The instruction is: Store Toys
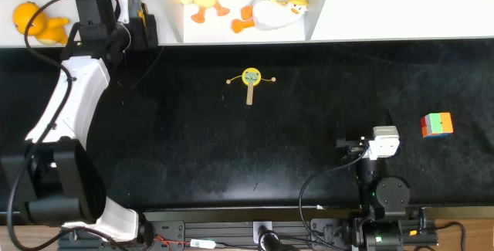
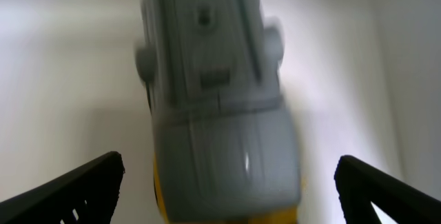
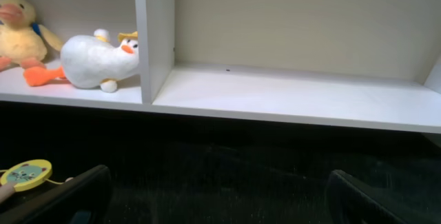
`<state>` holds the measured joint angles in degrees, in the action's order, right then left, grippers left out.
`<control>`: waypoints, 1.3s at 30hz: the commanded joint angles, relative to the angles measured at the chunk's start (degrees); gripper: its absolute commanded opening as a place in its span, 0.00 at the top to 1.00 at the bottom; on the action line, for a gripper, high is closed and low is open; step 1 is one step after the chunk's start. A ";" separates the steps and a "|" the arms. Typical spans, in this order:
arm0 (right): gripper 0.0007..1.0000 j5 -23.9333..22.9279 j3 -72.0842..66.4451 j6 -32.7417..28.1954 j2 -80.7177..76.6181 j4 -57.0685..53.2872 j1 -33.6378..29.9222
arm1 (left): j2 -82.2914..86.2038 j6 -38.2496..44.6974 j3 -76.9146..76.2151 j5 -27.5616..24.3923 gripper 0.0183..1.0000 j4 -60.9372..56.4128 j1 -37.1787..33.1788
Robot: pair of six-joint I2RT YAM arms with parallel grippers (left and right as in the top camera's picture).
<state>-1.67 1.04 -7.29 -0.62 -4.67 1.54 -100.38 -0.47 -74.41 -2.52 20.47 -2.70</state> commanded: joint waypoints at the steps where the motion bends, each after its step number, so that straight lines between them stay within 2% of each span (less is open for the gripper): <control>1: 0.01 0.37 -0.79 0.50 0.37 0.31 -0.07 | 7.65 0.63 3.48 3.10 0.00 2.36 0.09; 5: 0.00 0.39 -0.79 0.50 0.37 0.31 -0.07 | 19.06 0.63 14.62 7.02 0.00 2.10 0.09; 9: 0.01 0.37 -0.79 0.48 0.37 0.31 -0.07 | 36.13 0.17 32.00 11.76 0.00 0.07 0.11; 12: 0.01 0.39 -0.79 0.48 0.37 0.31 -0.07 | 50.18 -3.32 45.83 11.41 0.00 -9.92 0.35; 15: 0.00 0.39 -0.79 0.50 0.37 0.31 -0.07 | 63.63 -1.11 57.81 9.64 0.00 -19.30 1.95; 21: 0.00 0.39 -0.79 0.48 0.37 0.31 -0.07 | 84.72 1.92 72.13 9.64 0.00 -24.57 5.55; 22: 0.00 0.37 -0.79 0.48 0.37 0.31 -0.07 | 87.78 1.92 73.90 9.55 0.00 -24.24 5.90; 24: 0.00 0.37 -0.79 0.48 0.37 0.31 -0.09 | 93.70 1.75 73.94 9.35 0.00 -15.34 6.47; 25: 0.00 0.37 -0.79 0.48 0.37 0.31 -0.07 | 95.41 1.97 73.92 7.23 0.00 -16.13 6.54; 29: 0.00 0.37 -0.79 0.48 0.37 0.31 -0.07 | 100.13 1.97 73.94 4.15 0.00 -16.37 6.62; 39: 0.00 0.37 -0.79 0.50 0.37 0.31 -0.07 | 100.19 1.95 73.94 4.09 0.00 -15.67 6.58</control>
<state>-1.69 1.04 -7.31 -0.62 -4.67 1.52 -0.86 0.40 -0.58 2.33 4.69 3.42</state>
